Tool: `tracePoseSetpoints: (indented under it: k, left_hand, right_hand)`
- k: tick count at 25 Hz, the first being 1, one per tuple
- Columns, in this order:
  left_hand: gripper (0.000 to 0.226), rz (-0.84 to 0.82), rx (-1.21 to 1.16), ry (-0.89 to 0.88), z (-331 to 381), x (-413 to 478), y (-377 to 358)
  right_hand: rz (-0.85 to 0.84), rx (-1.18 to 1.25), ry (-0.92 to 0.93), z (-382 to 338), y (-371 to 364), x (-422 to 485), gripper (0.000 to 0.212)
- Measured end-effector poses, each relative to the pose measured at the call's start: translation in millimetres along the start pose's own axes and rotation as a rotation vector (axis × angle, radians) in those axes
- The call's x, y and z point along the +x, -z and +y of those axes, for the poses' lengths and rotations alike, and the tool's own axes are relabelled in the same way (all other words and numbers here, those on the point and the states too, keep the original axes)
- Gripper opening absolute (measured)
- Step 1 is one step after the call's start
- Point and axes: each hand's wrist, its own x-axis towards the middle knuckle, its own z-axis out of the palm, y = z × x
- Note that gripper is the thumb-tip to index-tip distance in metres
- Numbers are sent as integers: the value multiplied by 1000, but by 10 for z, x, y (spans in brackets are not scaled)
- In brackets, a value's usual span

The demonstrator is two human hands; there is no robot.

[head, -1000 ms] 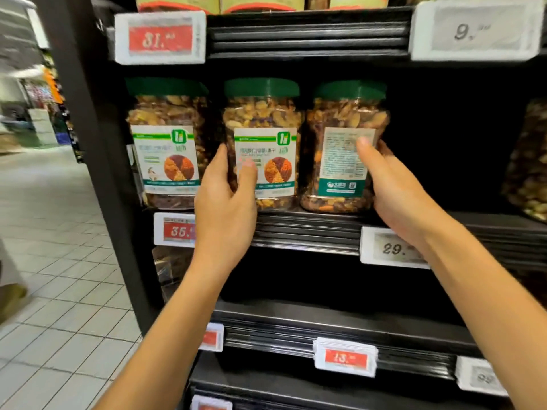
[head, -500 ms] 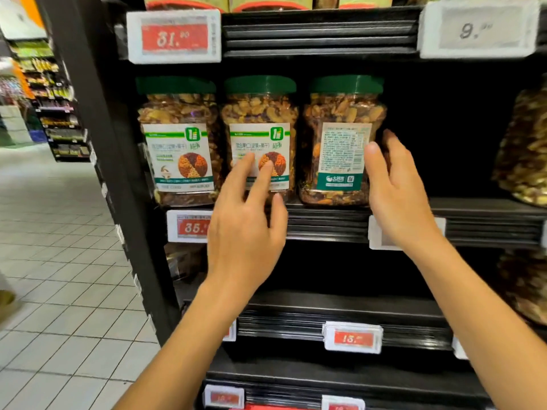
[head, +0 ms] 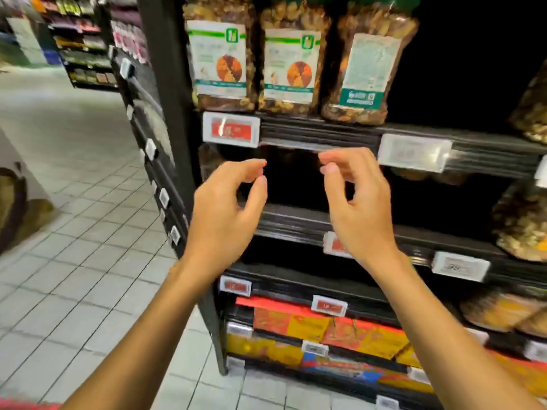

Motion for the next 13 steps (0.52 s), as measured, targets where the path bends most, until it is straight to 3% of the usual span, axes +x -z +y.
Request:
tracePoseSetpoints:
  k: [4, 7, 11, 13]
  left_hand:
    - [17, 23, -75, 599, -125, -1448, 487]
    - [18, 254, -35, 975, 103, -2766, 1112]
    - [22, 652, 110, 1177, 571, -4073, 1985]
    - [22, 805, 180, 1227, 723, -4538, 2463]
  right_hand:
    - [-570, 375, -358, -252, -475, -1095, 20]
    - [-931, 569, -465, -799, -788, -2111, 27]
    - [-1306, 755, -503, -1867, -1095, -3254, 33]
    - [-1449, 795, -415, -2444, -1262, -3679, 38]
